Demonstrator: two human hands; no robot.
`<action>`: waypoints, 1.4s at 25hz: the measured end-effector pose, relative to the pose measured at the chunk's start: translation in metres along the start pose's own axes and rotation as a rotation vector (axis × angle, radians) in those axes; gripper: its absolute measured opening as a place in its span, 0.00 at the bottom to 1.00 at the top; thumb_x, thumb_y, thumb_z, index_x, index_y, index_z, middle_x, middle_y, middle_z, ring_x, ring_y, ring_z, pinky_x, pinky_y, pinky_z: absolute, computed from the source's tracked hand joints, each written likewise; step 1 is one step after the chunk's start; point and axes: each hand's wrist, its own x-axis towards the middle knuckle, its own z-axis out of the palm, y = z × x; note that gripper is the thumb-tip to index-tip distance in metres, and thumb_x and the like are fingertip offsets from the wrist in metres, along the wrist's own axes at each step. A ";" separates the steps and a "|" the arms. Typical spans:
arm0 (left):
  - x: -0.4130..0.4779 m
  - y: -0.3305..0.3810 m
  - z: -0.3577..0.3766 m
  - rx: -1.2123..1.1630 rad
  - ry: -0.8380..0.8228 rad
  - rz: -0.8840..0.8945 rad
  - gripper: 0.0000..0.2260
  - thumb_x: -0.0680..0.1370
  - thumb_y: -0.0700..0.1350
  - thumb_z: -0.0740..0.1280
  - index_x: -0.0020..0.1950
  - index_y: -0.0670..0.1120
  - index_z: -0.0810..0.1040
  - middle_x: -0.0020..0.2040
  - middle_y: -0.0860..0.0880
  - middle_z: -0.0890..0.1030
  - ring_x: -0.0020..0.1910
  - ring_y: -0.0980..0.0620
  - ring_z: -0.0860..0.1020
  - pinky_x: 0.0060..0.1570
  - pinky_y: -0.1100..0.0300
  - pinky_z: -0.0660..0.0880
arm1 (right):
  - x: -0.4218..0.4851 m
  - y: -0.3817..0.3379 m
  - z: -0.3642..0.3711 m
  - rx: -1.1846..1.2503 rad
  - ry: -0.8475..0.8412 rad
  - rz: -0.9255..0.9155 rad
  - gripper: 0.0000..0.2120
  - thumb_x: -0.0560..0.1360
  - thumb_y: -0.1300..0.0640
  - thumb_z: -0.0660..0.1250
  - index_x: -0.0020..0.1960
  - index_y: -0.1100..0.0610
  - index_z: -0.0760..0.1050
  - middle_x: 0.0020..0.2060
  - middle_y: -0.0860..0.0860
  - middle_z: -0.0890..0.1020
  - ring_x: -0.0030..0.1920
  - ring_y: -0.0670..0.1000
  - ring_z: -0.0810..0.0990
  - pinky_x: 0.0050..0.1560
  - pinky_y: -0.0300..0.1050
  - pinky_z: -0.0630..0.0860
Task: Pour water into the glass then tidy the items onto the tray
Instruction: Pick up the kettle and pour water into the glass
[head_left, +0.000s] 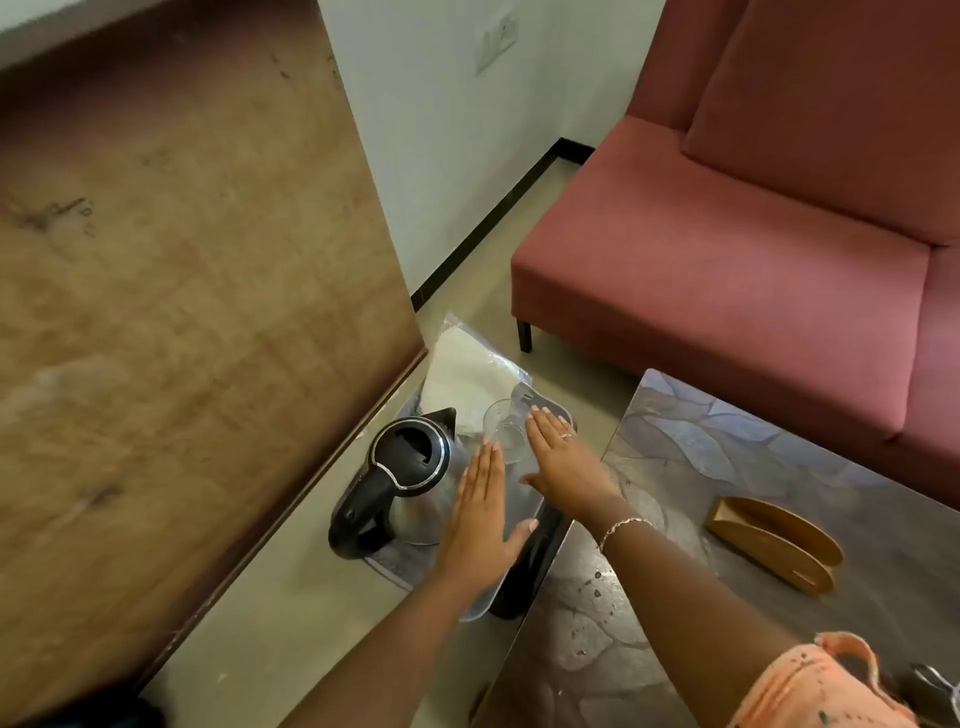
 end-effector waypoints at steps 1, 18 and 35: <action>-0.002 -0.002 0.004 -0.026 0.011 0.005 0.39 0.78 0.56 0.59 0.70 0.51 0.28 0.75 0.50 0.32 0.74 0.54 0.34 0.75 0.56 0.40 | 0.009 0.002 0.005 -0.034 -0.001 -0.026 0.38 0.75 0.50 0.63 0.74 0.62 0.44 0.75 0.59 0.49 0.75 0.57 0.47 0.70 0.45 0.39; -0.038 -0.043 0.035 -0.039 -0.107 -0.079 0.34 0.79 0.54 0.56 0.74 0.49 0.34 0.75 0.54 0.34 0.74 0.58 0.34 0.76 0.61 0.45 | 0.090 -0.003 0.043 -0.056 -0.097 0.086 0.39 0.74 0.54 0.65 0.73 0.65 0.44 0.74 0.62 0.53 0.74 0.61 0.50 0.73 0.55 0.53; 0.003 0.076 -0.054 -1.106 0.012 -0.455 0.43 0.68 0.67 0.61 0.76 0.51 0.49 0.77 0.48 0.55 0.75 0.48 0.57 0.72 0.50 0.57 | -0.040 -0.021 -0.125 0.222 0.193 0.053 0.45 0.63 0.52 0.73 0.73 0.60 0.53 0.71 0.56 0.62 0.71 0.57 0.60 0.70 0.52 0.60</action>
